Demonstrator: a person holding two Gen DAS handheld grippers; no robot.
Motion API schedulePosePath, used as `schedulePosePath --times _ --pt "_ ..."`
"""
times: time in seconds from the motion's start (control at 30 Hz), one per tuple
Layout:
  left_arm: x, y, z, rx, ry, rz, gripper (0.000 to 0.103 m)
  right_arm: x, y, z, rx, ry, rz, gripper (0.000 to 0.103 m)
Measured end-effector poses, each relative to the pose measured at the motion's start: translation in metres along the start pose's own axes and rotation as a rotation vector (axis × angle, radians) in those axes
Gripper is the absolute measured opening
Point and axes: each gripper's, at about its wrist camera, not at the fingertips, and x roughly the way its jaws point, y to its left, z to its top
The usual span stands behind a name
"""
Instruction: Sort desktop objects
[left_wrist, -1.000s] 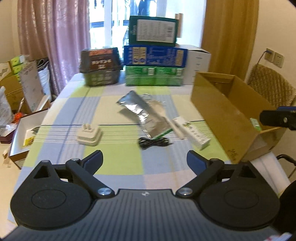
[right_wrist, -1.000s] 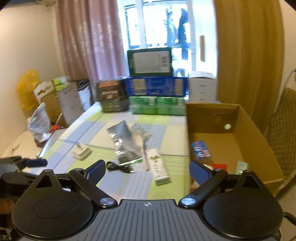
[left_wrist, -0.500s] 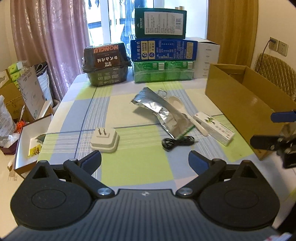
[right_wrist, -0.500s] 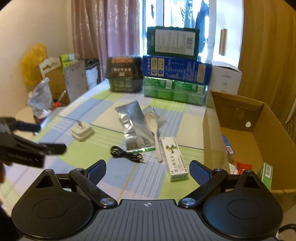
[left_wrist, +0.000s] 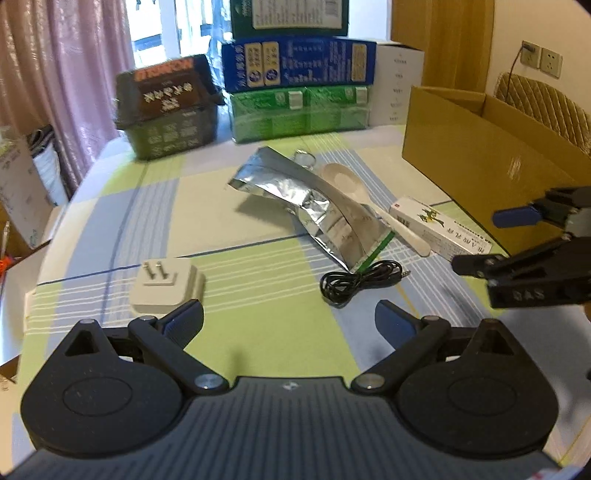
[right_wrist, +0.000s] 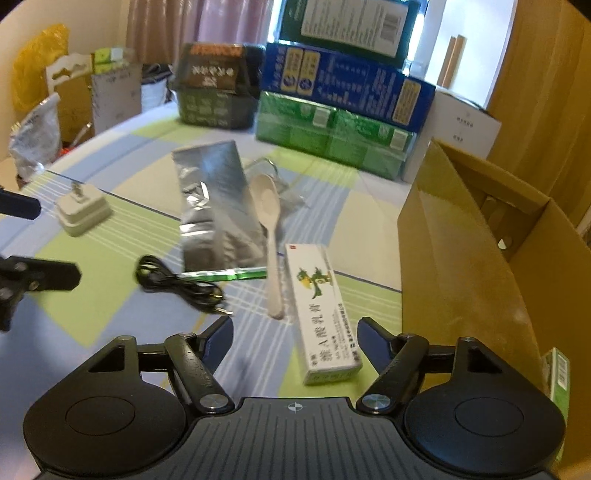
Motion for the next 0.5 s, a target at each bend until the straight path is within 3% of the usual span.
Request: schedulePosePath --times 0.2,0.3,0.4,0.5 --pt "0.022 -0.004 0.006 0.033 0.011 -0.039 0.096 0.029 -0.015 0.005 0.046 0.051 -0.013 0.068" --pt "0.034 -0.006 0.009 0.041 0.024 -0.068 0.093 0.035 -0.02 0.007 0.062 0.07 -0.003 0.058" --pt "0.044 -0.012 0.01 0.081 0.028 -0.093 0.091 0.038 -0.024 0.007 0.095 0.103 0.004 0.039" --pt "0.054 -0.017 0.012 0.124 0.026 -0.116 0.087 0.032 -0.024 0.006 0.119 0.113 0.029 0.035"
